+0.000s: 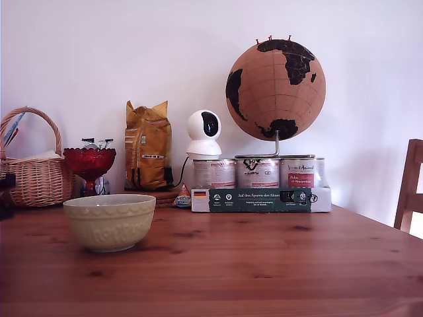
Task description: Pick the grey coffee capsule and place it inside the green bowl
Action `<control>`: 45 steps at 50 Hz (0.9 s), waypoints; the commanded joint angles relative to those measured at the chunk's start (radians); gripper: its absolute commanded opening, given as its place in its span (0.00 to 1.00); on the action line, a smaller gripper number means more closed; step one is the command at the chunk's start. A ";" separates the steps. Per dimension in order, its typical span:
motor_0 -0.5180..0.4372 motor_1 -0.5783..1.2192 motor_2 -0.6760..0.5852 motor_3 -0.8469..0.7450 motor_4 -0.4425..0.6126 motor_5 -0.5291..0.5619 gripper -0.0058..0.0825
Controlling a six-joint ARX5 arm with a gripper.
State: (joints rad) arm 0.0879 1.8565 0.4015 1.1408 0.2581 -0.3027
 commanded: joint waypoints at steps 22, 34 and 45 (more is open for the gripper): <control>-0.194 -0.082 0.010 0.217 0.272 -0.105 0.21; -0.338 -0.093 0.077 0.082 0.206 0.140 0.21; -0.404 -0.113 0.128 -0.114 0.044 0.366 0.21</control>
State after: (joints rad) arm -0.3122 1.7588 0.5228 1.0431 0.3229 0.0345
